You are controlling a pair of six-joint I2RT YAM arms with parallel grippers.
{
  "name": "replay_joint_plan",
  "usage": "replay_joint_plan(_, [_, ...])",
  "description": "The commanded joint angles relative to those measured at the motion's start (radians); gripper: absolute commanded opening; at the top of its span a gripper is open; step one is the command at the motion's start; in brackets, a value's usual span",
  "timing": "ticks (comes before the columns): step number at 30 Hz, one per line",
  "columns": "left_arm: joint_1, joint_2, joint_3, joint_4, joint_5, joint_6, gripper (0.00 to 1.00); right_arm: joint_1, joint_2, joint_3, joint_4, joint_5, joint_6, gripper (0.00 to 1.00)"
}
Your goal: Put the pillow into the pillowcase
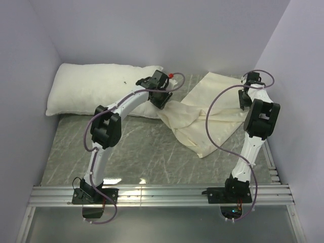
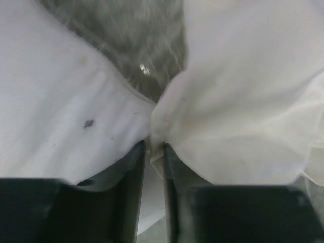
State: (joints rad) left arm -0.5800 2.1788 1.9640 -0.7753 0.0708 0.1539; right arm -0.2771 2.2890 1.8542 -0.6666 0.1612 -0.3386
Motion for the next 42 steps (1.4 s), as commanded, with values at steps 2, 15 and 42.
replay_joint_plan(2, [0.037, 0.076, 0.192, 0.033, 0.087, -0.053, 0.64, -0.033, -0.028, 0.14, -0.088, -0.027, -0.026, 0.54])
replay_joint_plan(15, [0.431, -0.292, -0.097, 0.082, 0.202, 0.289, 0.99, 0.273, -0.31, -0.135, -0.139, -0.393, -0.093, 0.77])
replay_joint_plan(42, [0.827, -0.606, -0.616, -0.32, 0.05, 0.63, 0.0, 0.398, 0.161, 0.328, -0.191, -0.227, 0.069, 0.57])
